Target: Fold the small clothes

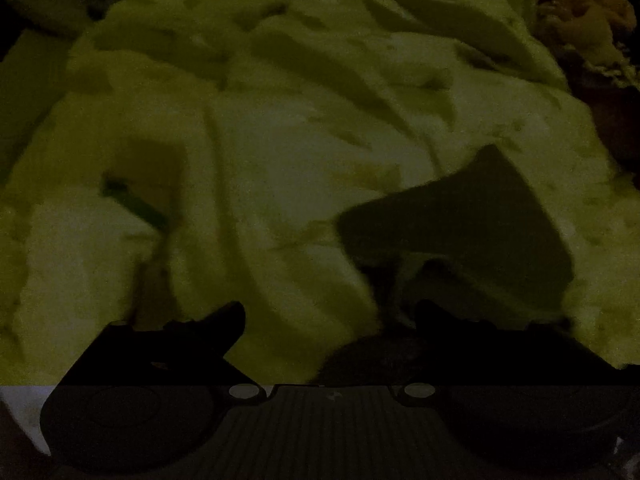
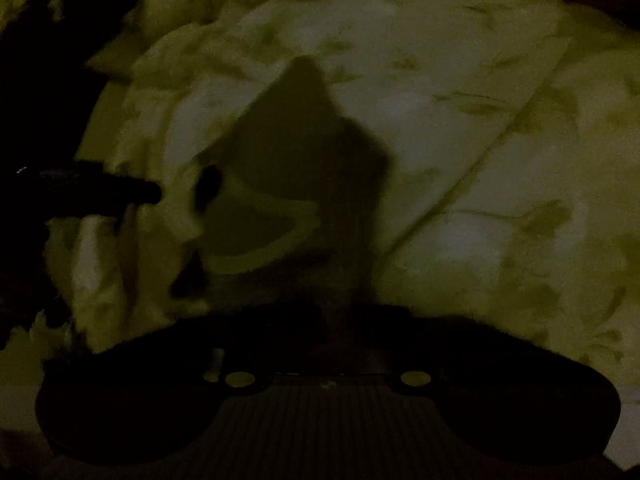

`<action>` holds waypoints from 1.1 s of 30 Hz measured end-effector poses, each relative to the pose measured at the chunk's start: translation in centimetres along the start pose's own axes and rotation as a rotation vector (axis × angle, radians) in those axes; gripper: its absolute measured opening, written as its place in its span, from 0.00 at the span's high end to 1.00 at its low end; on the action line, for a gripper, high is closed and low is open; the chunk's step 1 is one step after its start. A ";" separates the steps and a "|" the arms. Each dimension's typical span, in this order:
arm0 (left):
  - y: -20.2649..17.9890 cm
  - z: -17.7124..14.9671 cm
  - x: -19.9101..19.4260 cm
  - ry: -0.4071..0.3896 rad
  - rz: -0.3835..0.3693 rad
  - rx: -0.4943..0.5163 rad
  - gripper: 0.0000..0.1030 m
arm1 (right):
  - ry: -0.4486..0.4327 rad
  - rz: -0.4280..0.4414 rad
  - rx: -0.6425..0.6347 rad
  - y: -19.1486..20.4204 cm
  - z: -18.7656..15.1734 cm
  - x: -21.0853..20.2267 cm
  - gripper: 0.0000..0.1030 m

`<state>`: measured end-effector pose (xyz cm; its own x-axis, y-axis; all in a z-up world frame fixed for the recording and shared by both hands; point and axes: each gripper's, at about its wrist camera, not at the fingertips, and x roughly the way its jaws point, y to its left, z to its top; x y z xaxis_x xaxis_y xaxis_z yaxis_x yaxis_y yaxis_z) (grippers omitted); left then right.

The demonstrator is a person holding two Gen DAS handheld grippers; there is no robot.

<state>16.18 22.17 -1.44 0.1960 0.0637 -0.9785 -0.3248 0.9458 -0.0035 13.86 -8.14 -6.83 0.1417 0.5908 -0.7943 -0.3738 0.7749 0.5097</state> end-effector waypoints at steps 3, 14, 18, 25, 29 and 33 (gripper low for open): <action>1.8 0.4 -0.1 -0.006 -0.009 -0.074 0.00 | -0.055 0.031 -0.076 1.9 -2.1 -4.4 0.95; -4.0 -1.3 4.9 0.217 -0.140 -0.074 0.00 | -0.020 -0.044 -0.029 2.2 -10.1 -11.7 0.95; -6.5 -3.1 4.5 0.189 0.001 0.027 0.00 | -0.066 -0.055 -0.004 3.0 -9.8 -12.2 0.95; 0.3 -6.2 3.1 0.255 -0.279 -0.361 0.00 | -0.123 -0.108 0.018 3.8 -9.7 -13.6 0.95; 0.6 -6.8 4.1 0.257 -0.438 -0.441 0.00 | -0.147 -0.127 -0.005 6.1 -10.0 -14.4 0.95; -1.1 -7.0 1.6 0.212 -0.512 -0.314 0.31 | -0.204 -0.207 -0.017 8.9 -11.2 -16.1 0.95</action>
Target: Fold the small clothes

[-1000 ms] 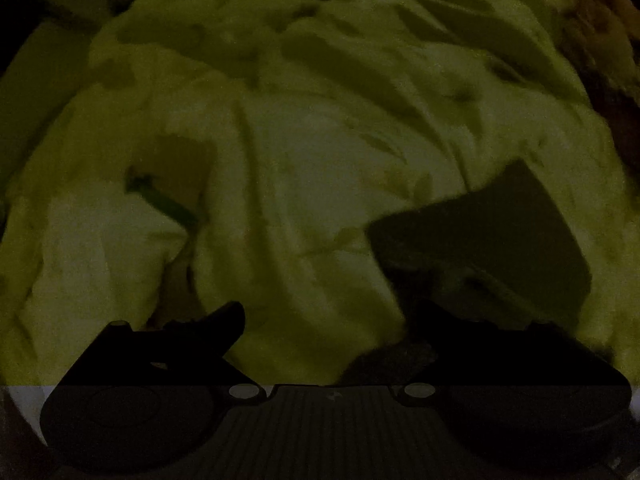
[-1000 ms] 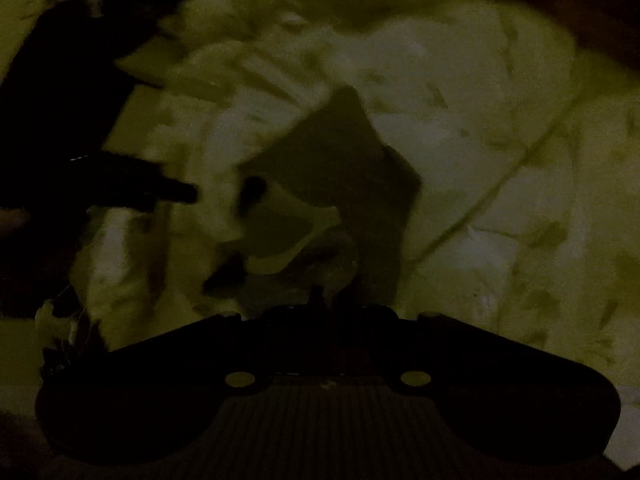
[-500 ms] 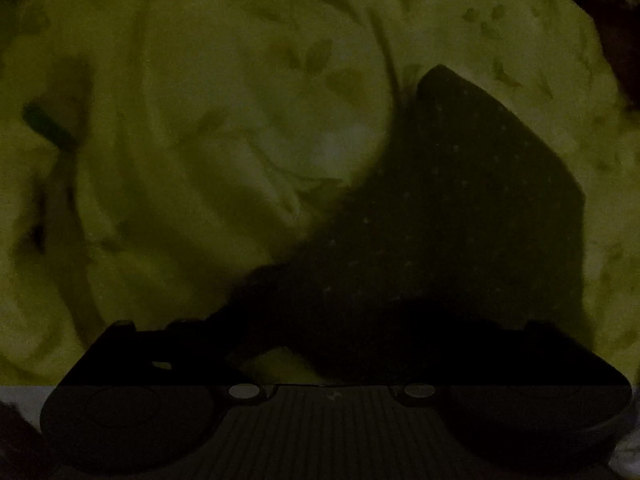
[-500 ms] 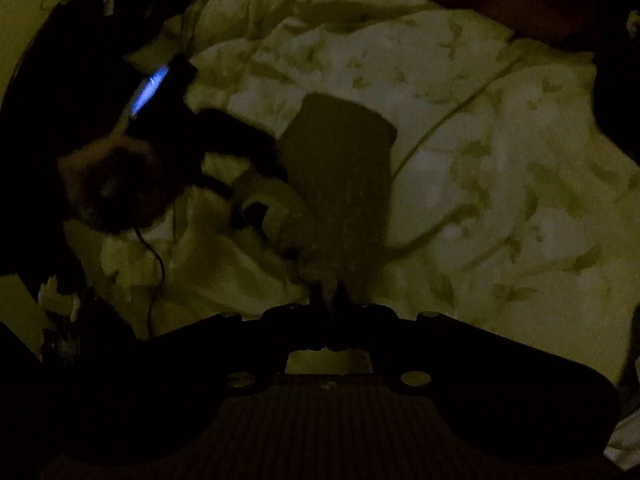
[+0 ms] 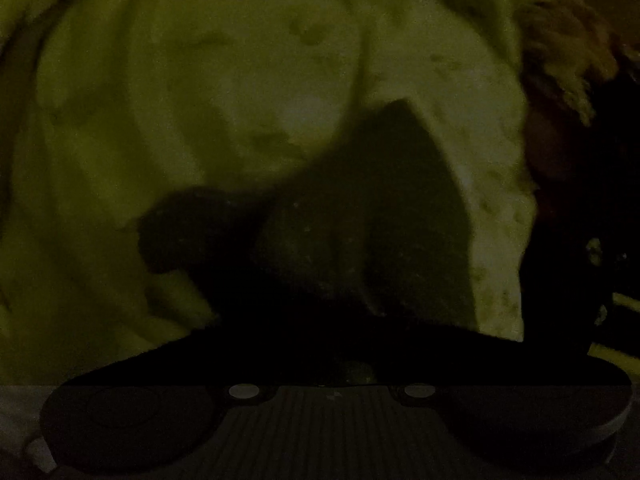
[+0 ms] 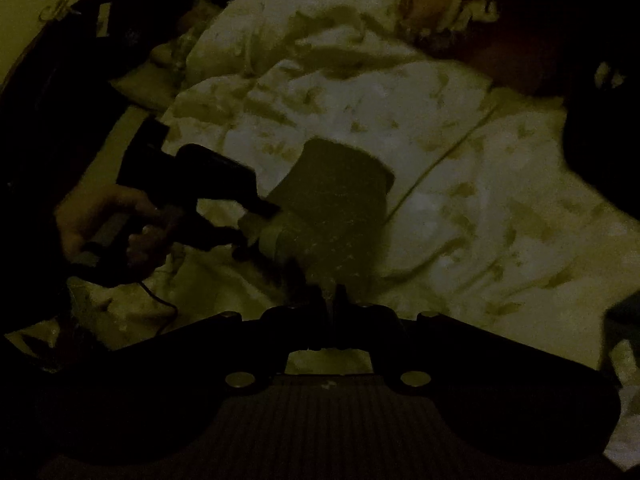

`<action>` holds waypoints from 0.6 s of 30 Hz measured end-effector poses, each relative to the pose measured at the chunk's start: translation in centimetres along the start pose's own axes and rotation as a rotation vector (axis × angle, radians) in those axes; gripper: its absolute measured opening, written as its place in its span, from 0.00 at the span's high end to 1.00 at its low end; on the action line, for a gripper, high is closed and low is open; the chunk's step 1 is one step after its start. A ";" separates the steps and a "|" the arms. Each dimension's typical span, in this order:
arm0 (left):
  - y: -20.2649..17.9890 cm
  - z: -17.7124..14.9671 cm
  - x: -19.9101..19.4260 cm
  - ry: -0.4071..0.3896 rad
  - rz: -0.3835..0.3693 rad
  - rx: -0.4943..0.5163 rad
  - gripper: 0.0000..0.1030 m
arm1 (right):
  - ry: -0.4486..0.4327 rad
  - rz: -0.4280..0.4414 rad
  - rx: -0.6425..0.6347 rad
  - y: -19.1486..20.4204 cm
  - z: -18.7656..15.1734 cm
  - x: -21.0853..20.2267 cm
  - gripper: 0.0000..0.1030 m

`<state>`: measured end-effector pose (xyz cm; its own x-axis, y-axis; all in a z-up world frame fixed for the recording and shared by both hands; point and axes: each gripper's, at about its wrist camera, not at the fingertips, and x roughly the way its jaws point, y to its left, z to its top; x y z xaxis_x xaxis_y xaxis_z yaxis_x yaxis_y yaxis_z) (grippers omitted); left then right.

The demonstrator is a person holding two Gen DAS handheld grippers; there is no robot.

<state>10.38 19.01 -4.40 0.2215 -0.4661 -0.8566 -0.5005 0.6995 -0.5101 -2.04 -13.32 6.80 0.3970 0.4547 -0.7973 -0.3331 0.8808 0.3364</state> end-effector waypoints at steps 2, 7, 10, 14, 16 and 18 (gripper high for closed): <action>-0.9 -1.3 -3.1 -0.053 -0.094 0.053 0.32 | -0.058 -0.059 0.044 0.6 -0.5 -2.1 0.95; -3.2 -3.9 -13.0 -0.146 -0.304 0.227 0.38 | -0.260 -0.159 0.215 2.2 -1.1 -9.0 0.95; -5.4 -4.9 -19.3 -0.231 -0.387 0.363 0.38 | -0.409 -0.159 0.229 5.2 -0.5 -13.9 0.95; -8.2 -7.0 -27.2 -0.337 -0.508 0.518 0.38 | -0.581 -0.156 0.159 9.4 0.5 -20.2 0.95; -8.2 -9.3 -31.0 -0.388 -0.530 0.598 0.38 | -0.637 -0.124 0.116 11.0 0.4 -23.3 0.95; -7.6 -11.7 -34.0 -0.417 -0.553 0.648 0.38 | -0.690 -0.097 0.063 12.4 0.0 -26.1 0.95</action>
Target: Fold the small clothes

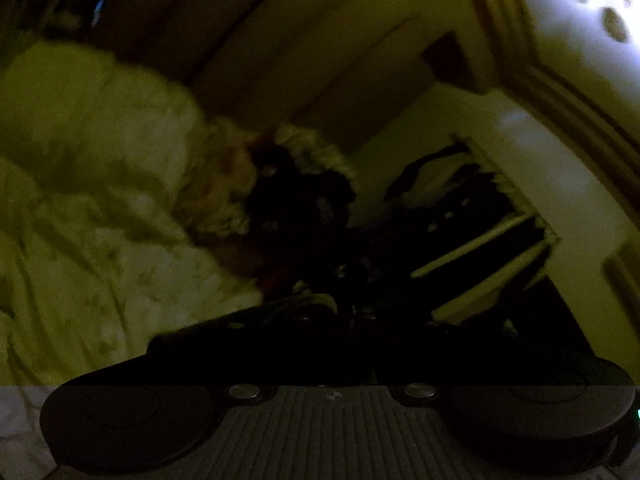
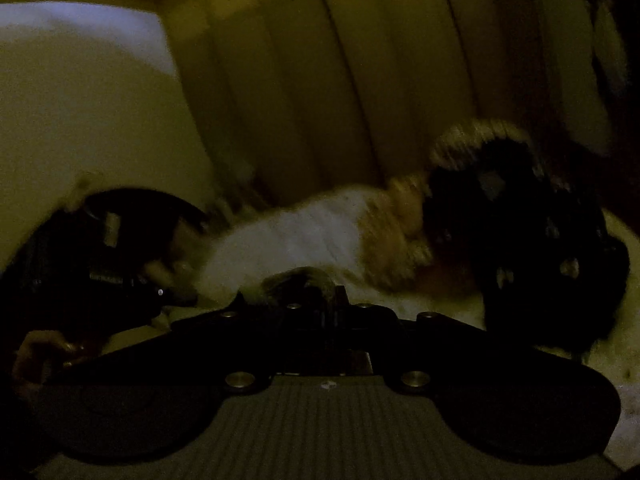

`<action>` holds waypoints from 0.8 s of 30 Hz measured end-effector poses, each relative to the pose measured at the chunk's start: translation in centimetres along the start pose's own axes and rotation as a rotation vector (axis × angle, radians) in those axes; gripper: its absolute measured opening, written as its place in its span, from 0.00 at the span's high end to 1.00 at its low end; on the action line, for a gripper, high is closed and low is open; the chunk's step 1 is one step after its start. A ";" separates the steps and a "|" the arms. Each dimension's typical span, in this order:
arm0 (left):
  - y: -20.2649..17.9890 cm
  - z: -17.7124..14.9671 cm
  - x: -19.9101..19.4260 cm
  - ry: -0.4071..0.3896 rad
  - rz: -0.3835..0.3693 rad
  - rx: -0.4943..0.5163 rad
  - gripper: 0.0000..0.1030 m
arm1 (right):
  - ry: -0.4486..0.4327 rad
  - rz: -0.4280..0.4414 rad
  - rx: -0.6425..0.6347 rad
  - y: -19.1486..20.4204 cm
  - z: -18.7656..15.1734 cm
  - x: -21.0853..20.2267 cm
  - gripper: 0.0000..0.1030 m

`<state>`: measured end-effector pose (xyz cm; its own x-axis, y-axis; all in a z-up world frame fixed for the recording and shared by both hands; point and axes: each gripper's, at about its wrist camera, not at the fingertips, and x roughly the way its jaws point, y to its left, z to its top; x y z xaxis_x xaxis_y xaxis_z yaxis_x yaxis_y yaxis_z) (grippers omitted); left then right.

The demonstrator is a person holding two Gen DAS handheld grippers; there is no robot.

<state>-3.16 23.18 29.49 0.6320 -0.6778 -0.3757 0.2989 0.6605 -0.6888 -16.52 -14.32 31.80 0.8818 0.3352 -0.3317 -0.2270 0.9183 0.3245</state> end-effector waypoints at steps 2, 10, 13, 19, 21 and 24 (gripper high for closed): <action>-1.9 -0.9 -2.9 -0.020 -0.003 0.039 0.38 | -0.027 0.045 -0.014 0.3 1.1 -2.2 0.95; -6.8 -2.2 -5.6 -0.085 0.099 0.113 0.38 | -0.062 0.156 -0.071 -1.5 5.2 -1.7 0.95; -6.1 -1.4 -0.4 -0.075 0.219 0.162 0.38 | 0.019 0.128 -0.045 -2.8 5.9 3.7 0.95; 3.2 0.1 11.7 -0.003 0.469 0.056 0.08 | 0.219 -0.072 -0.015 -7.5 2.8 20.6 0.87; 7.9 -0.5 14.8 0.051 0.575 -0.086 0.00 | 0.285 -0.121 0.029 -9.1 0.2 25.4 0.58; 12.3 -3.5 15.2 0.054 0.748 -0.145 0.00 | 0.313 -0.200 0.051 -10.8 -4.5 26.7 0.43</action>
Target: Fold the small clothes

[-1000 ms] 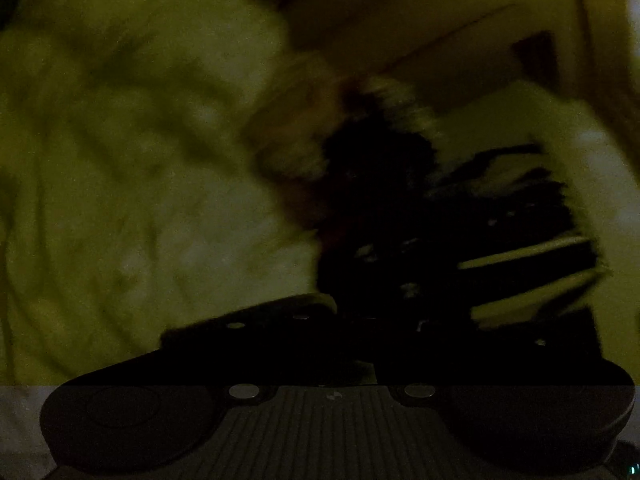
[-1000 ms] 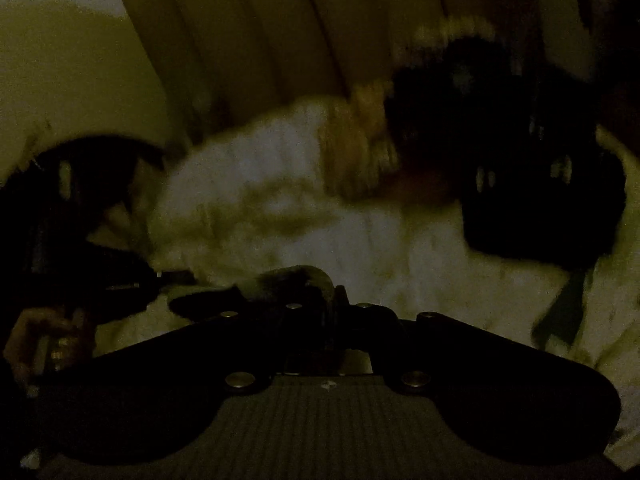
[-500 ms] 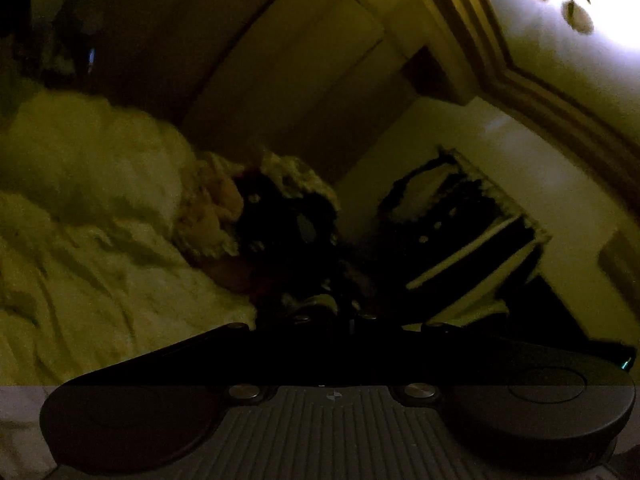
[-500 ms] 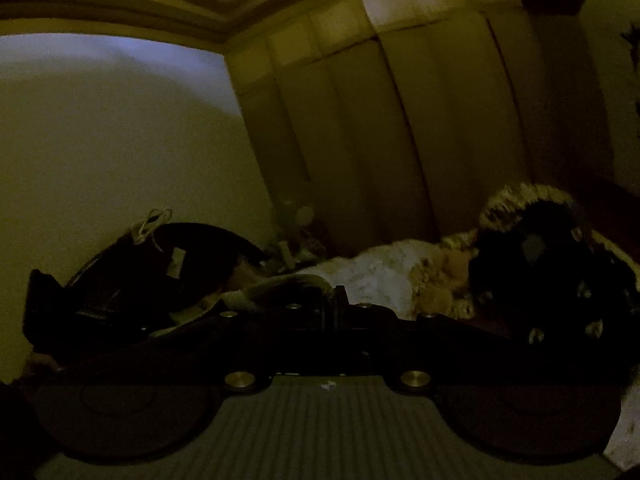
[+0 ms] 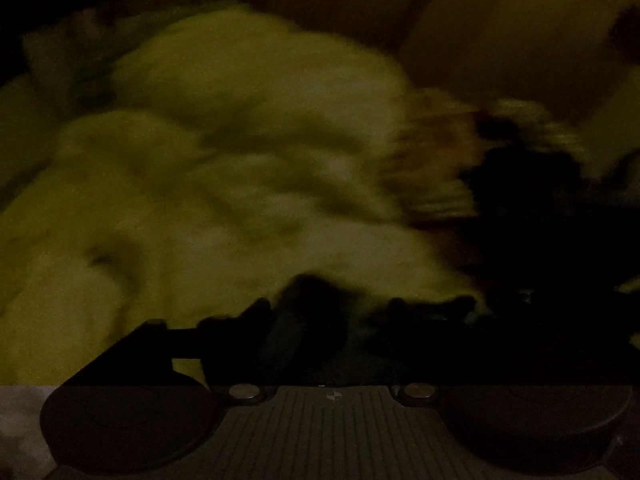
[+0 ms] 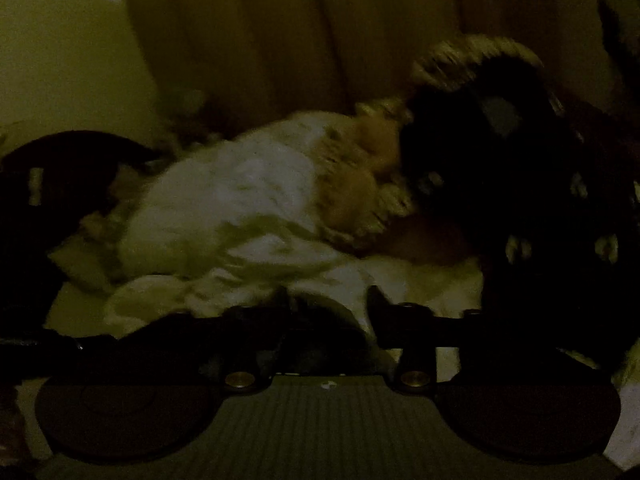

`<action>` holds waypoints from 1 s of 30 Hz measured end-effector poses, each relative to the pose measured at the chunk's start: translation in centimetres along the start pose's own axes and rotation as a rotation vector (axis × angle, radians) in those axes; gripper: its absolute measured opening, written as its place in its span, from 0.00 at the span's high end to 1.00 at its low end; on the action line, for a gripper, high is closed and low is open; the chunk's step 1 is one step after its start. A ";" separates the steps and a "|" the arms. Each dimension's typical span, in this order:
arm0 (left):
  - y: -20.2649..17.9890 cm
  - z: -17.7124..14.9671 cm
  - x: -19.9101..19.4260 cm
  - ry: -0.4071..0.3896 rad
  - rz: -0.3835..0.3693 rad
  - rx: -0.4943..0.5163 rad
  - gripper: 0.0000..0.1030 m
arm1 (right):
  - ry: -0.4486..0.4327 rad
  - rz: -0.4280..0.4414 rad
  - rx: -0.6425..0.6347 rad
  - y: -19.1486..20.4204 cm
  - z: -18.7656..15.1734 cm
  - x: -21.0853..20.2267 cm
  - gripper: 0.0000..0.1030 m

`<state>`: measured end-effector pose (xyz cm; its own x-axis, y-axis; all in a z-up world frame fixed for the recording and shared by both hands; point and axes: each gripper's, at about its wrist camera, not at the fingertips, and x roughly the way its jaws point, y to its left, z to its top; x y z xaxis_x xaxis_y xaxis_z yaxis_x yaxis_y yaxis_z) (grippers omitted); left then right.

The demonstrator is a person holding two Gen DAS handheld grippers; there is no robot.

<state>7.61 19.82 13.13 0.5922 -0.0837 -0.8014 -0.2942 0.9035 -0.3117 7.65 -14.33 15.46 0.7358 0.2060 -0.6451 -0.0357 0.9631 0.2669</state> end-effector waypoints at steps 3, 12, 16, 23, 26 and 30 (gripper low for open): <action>4.6 -3.5 -0.1 -0.008 0.141 -0.024 0.00 | 0.080 -0.010 0.018 -2.5 -5.1 -0.1 0.39; 16.2 -10.7 -12.4 -0.084 0.576 0.064 0.00 | 0.252 -0.202 -0.020 -13.2 -16.3 -5.8 0.37; 17.2 -10.6 -15.4 -0.119 0.584 0.122 0.00 | 0.268 -0.209 -0.081 -15.4 -17.8 -7.2 0.37; 13.3 -15.0 -7.4 0.032 0.438 0.118 0.00 | 0.324 -0.089 -0.297 -11.0 -20.8 -3.7 0.37; 10.4 -17.8 -2.3 0.120 0.370 0.202 0.00 | 0.353 -0.080 -0.455 -8.4 -22.7 -1.4 0.38; 8.8 -20.5 2.2 0.207 0.342 0.281 0.00 | 0.407 -0.046 -0.591 -6.6 -24.4 0.6 0.42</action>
<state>-9.04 18.99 -1.88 0.3266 0.1816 -0.9275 -0.2153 0.9699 0.1140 -8.12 -16.37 -4.18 0.4390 0.1002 -0.8929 -0.4558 0.8812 -0.1253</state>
